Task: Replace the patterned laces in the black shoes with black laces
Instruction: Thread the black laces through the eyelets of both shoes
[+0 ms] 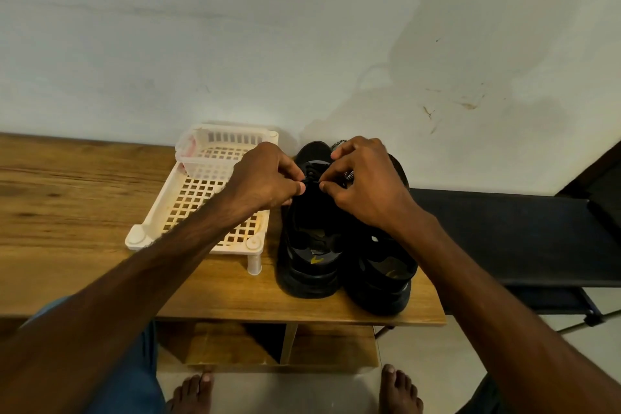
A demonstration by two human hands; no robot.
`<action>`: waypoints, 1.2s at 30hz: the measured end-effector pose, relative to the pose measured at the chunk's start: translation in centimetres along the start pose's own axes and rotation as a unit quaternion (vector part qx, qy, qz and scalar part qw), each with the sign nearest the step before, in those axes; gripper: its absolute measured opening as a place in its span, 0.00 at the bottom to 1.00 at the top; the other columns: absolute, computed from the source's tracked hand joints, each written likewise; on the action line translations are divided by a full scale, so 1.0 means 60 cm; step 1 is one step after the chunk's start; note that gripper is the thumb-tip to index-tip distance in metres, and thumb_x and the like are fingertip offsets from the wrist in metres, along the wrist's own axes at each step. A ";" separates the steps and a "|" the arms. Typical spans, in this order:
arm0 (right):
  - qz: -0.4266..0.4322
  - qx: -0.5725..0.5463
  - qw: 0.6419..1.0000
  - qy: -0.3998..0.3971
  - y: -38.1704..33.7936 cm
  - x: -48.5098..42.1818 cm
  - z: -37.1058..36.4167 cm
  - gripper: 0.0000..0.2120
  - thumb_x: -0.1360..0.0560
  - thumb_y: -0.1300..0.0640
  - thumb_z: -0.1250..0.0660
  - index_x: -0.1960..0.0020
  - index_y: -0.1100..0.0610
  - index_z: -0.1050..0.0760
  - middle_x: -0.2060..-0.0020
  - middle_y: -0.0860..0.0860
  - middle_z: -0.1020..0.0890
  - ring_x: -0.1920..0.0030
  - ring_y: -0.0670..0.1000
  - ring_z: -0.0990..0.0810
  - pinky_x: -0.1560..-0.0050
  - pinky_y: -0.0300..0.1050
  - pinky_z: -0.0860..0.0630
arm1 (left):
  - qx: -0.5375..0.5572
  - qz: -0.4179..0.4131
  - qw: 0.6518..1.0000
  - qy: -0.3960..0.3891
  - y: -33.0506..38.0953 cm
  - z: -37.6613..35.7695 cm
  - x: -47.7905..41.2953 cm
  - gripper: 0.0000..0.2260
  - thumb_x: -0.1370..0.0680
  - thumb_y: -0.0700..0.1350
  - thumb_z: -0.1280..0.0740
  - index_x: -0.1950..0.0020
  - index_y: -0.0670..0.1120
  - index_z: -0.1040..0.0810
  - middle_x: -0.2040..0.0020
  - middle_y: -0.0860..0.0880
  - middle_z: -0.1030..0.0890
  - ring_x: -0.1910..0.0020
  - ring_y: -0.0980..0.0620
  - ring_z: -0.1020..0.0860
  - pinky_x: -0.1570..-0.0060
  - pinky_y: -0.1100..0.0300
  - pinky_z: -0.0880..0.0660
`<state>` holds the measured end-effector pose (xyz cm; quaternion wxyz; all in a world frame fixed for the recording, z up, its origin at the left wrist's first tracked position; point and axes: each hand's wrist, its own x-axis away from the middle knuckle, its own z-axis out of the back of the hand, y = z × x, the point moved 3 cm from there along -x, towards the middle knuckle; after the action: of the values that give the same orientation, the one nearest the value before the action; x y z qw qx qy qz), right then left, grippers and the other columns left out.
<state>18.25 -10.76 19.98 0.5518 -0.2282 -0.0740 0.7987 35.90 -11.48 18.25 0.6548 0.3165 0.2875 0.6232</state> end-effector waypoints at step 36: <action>-0.098 0.010 0.990 -0.096 -0.038 -0.007 -0.041 0.12 0.26 0.56 0.31 0.49 0.62 0.16 0.36 0.59 0.27 0.30 0.59 0.34 0.36 0.63 0.27 | -0.070 -0.041 0.996 0.030 0.011 0.005 0.004 0.05 0.27 0.47 0.22 0.54 0.49 0.12 0.58 0.55 0.18 0.63 0.65 0.25 0.65 0.74 0.35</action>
<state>21.41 -10.61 18.75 0.6197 -0.1361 -0.1406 0.7600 35.70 -11.26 18.96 0.6916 0.2392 0.2754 0.6234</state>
